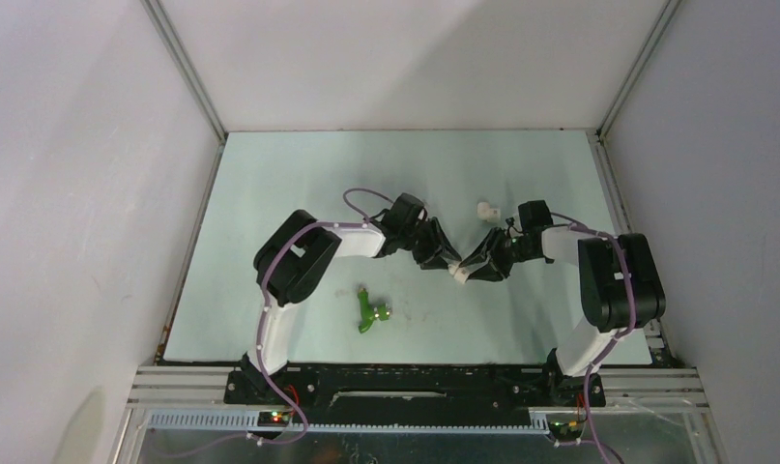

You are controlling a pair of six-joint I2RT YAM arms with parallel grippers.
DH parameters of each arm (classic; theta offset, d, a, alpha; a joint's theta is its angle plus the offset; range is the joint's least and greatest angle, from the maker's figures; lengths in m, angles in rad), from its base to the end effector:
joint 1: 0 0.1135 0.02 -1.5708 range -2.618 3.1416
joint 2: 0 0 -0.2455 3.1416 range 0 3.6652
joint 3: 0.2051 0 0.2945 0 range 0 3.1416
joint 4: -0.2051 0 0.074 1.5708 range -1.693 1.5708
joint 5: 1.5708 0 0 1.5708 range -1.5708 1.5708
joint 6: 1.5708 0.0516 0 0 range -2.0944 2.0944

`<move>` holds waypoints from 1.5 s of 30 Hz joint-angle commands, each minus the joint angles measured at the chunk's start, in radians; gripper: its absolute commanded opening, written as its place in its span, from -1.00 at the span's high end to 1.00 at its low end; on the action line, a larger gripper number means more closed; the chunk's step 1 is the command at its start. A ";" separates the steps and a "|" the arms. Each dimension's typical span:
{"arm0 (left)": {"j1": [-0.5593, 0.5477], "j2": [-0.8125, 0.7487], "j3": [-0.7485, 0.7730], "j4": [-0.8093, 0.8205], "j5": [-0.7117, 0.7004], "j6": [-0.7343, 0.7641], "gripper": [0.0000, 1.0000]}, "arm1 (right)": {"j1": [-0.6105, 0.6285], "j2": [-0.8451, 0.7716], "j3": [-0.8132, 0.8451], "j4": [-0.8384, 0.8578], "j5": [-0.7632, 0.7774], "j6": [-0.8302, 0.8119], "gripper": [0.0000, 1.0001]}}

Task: Install the water faucets
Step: Pick up the adaptor at the center of the board.

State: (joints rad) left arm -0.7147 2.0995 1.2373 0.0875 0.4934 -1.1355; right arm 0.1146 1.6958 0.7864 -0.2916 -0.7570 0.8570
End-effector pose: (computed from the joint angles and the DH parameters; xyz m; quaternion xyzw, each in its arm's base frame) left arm 0.3332 -0.3215 0.0620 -0.0941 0.8940 -0.4357 0.0464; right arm 0.3092 0.0713 0.0624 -0.2680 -0.8758 -0.4010 0.0185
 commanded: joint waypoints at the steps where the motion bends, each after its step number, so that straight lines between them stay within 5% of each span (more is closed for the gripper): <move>1: -0.006 -0.002 0.009 -0.028 0.008 0.028 0.09 | 0.002 0.024 0.000 0.088 -0.039 0.028 0.14; 11: -0.005 -0.003 0.004 -0.036 0.007 0.029 0.30 | 0.028 0.068 0.000 0.211 -0.109 0.085 0.51; 16: -0.005 -0.011 0.006 -0.047 0.011 0.042 0.28 | 0.028 0.077 0.000 0.223 -0.125 0.092 1.00; 22: 0.028 -0.099 -0.022 -0.080 -0.045 0.107 0.02 | 0.024 0.036 0.027 0.181 -0.137 0.042 1.00; 26: 0.089 -0.274 -0.075 -0.145 -0.119 0.188 -0.31 | 0.044 -0.026 0.124 0.041 -0.123 -0.067 1.00; 30: 0.157 -0.447 -0.170 -0.170 -0.131 0.254 -0.38 | 0.088 -0.075 0.236 -0.057 -0.145 -0.174 1.00; 37: 0.271 -0.733 -0.416 -0.023 0.053 0.228 -0.64 | 0.185 -0.070 0.384 -0.146 -0.301 -0.266 1.00; 45: 0.284 -0.994 -0.584 0.110 0.240 0.173 -0.77 | 0.296 -0.081 0.396 0.027 -0.431 -0.134 1.00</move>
State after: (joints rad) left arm -0.4309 1.2137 0.6739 0.0990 0.6113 -0.9440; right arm 0.3706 1.6413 1.1488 -0.3622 -1.0733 0.6548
